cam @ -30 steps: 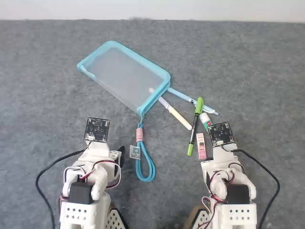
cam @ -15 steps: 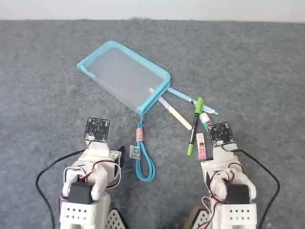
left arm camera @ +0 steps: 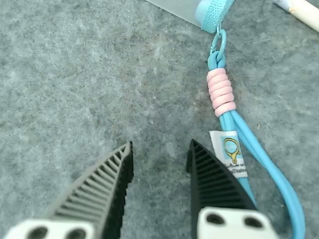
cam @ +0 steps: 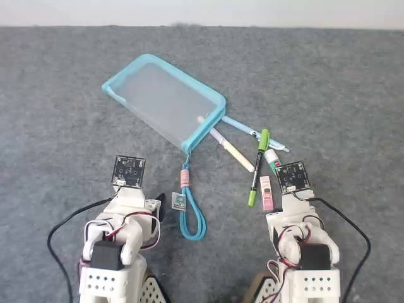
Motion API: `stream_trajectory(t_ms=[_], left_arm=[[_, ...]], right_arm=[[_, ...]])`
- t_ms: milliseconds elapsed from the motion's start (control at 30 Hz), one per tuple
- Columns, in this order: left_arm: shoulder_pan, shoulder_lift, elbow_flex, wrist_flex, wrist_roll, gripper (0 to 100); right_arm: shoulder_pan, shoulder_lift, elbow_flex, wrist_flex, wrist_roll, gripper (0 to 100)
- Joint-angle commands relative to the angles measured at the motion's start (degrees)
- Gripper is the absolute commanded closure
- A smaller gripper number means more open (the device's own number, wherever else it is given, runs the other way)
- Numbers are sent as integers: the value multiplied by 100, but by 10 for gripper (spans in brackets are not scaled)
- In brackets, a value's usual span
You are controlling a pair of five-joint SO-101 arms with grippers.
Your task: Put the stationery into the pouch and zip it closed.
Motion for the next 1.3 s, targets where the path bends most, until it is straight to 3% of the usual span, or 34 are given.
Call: stream_trajectory(t_ms=[0, 700, 900, 1033, 1167, 1267], left_arm=[[-44, -88, -48, 26, 26, 829], [-44, -88, -48, 26, 26, 829], [-44, -88, -48, 26, 26, 829], [-44, -88, -48, 26, 26, 829], [-35, -88, -48, 26, 26, 829], [-44, -88, -48, 26, 26, 829]], right_arm=[[75, -119, 132, 31, -35, 991], [57, -119, 132, -84, -70, 990], [171, -119, 79, -1710, 97, 990], [374, -119, -607, -1965, 1029, 989], [40, -13, -1732, -1437, 607, 968], [-752, 725, -2330, -1051, 396, 913]])
